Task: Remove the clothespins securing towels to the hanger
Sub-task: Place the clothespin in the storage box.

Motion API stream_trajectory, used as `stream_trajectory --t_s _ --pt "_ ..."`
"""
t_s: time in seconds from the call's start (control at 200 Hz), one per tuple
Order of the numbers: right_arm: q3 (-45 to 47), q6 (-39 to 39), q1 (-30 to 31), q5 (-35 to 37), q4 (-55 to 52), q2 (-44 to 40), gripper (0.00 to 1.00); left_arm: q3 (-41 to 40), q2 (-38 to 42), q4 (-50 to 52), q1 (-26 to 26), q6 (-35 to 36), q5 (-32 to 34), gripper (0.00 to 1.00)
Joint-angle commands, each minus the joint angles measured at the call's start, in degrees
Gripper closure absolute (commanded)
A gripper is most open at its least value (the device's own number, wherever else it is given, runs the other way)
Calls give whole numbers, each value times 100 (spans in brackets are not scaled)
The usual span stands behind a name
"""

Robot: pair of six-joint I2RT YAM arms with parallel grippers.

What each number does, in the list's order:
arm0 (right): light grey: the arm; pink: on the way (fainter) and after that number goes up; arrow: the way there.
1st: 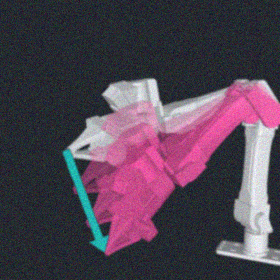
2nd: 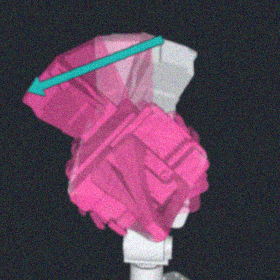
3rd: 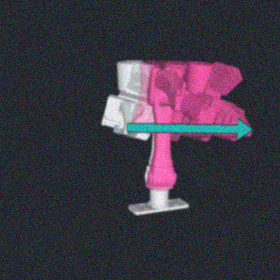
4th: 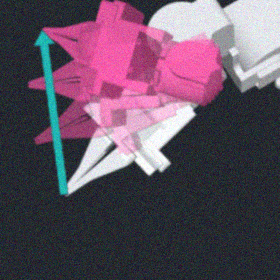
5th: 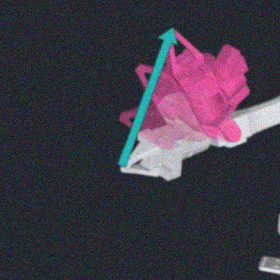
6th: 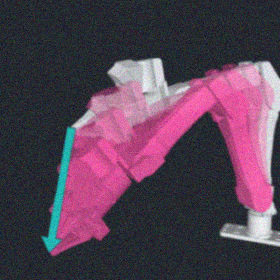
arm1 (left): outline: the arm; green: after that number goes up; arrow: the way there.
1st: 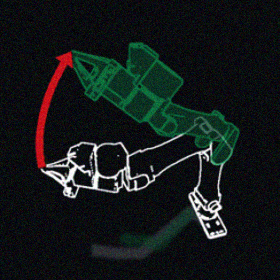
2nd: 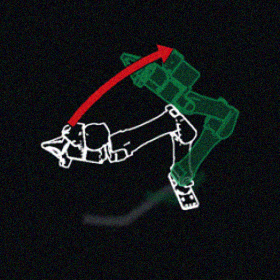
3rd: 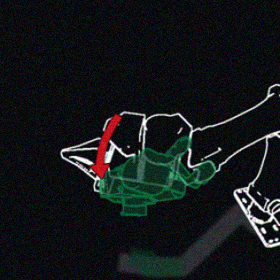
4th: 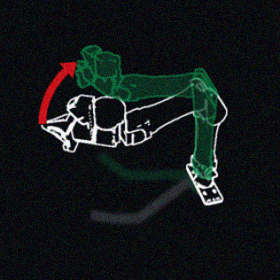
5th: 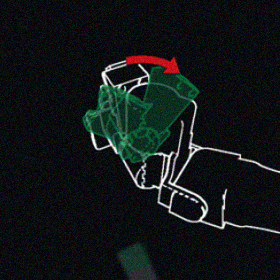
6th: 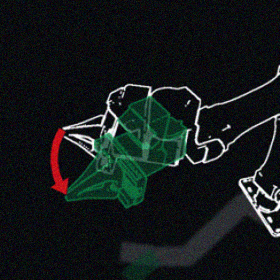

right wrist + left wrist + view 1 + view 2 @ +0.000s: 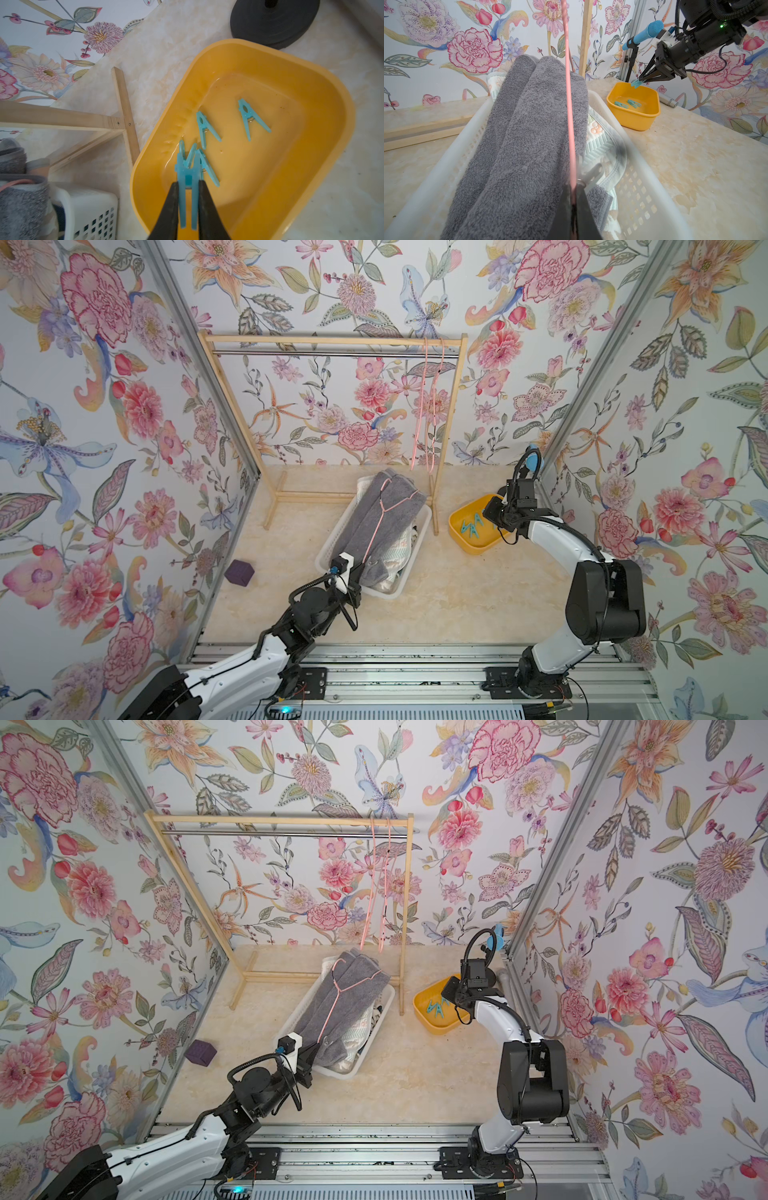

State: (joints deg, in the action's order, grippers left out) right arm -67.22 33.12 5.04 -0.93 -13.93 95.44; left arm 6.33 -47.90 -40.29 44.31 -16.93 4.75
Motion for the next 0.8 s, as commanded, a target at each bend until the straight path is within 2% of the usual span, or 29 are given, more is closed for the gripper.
stream_trajectory --t_s 0.0,0.475,0.595,0.671,0.796 --pt "-390 -414 -51 421 -46 338 94 122 80 -65 42 102 118 100" --pt "-1386 -868 -214 618 -365 1849 94 96 350 99 47 90 201 100" --pt "-1646 -945 -216 642 -602 2112 90 110 325 82 48 85 193 100" --pt "-1655 -982 -214 596 -635 2161 81 111 338 78 42 76 194 100" --pt "-1689 -999 -253 404 -736 2154 53 106 332 57 42 76 191 100"
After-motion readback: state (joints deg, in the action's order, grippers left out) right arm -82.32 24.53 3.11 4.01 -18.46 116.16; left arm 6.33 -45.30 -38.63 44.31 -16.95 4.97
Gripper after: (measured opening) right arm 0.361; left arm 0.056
